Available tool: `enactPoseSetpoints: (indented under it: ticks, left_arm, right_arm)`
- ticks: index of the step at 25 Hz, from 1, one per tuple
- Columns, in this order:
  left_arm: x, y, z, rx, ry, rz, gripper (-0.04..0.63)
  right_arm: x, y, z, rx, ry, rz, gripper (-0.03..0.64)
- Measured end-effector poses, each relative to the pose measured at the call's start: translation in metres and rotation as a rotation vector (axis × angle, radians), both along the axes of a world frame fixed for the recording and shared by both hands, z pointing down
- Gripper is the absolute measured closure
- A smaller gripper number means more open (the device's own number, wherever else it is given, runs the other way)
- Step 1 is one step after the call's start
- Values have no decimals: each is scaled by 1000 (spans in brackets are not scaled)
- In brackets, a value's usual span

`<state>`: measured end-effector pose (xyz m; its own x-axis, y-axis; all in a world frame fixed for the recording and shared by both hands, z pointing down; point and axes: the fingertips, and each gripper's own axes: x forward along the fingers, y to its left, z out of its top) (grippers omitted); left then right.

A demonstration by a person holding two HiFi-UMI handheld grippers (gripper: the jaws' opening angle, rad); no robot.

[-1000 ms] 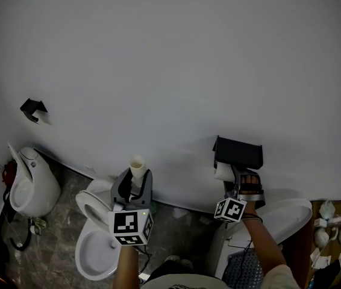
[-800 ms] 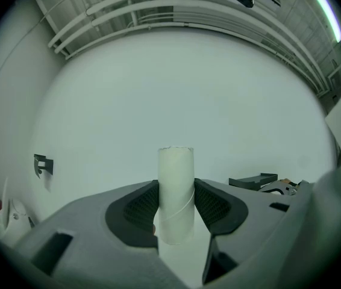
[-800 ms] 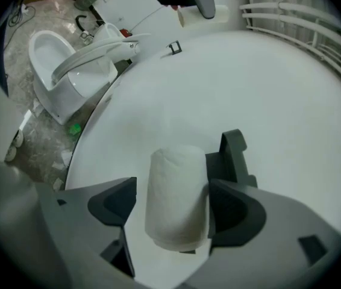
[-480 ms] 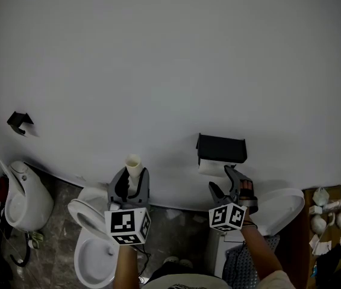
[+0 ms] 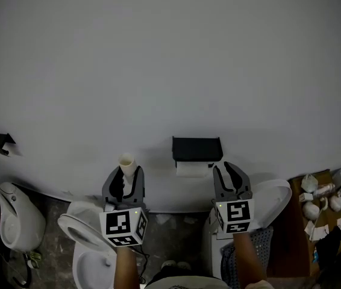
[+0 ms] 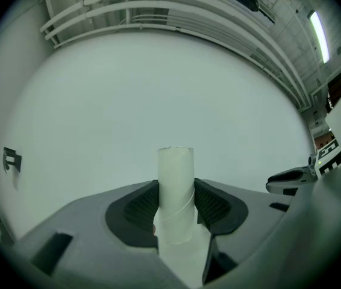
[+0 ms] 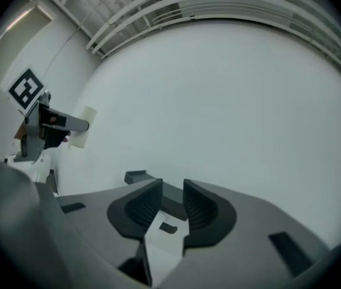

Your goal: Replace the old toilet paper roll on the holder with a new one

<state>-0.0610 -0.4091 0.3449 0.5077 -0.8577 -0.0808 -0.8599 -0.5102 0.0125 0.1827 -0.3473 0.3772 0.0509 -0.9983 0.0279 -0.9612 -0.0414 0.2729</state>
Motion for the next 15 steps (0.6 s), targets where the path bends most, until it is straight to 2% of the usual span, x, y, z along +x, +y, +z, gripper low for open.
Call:
enactPoseSetpoints:
  ticks: [6, 10, 15]
  left_arm:
    - [12, 6, -9, 10, 12, 28, 413]
    - [14, 9, -8, 6, 15, 31, 414]
    - [13, 13, -7, 2, 13, 33, 414]
  right_arm:
    - [13, 14, -15, 85, -193, 57, 579]
    - [17, 22, -23, 122, -242, 79, 624]
    - [15, 25, -30, 137, -270, 86, 624]
